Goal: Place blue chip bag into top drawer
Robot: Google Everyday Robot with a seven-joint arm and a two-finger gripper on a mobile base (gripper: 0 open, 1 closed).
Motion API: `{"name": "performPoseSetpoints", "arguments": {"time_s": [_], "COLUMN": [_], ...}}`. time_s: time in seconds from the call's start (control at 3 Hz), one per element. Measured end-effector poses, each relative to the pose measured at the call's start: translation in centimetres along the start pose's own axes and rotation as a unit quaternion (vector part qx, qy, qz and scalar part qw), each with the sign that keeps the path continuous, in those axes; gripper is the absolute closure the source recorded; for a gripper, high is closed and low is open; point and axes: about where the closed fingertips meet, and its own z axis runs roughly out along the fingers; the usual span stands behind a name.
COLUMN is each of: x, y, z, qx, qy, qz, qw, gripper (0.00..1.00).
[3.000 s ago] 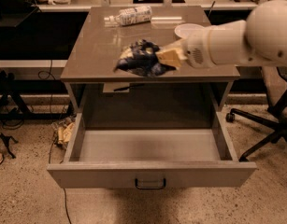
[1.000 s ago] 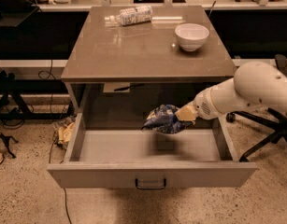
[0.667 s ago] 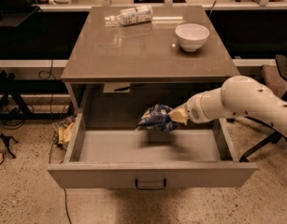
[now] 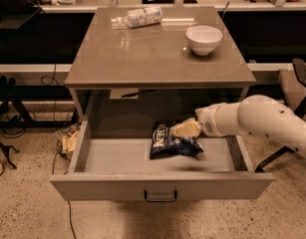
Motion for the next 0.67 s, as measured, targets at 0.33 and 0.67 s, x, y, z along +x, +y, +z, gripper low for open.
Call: {"name": "performPoseSetpoints", "arguments": {"time_s": [0.33,0.67], "x": [-0.2,0.1], "y": [0.5,1.7], "z": [-6.2,-12.6], "qx": [0.048,0.09], "qy": [-0.039,-0.059], "qz": [0.0,0.009], "qw": [0.9981,0.9941], "gripper": [0.0,0.0]}}
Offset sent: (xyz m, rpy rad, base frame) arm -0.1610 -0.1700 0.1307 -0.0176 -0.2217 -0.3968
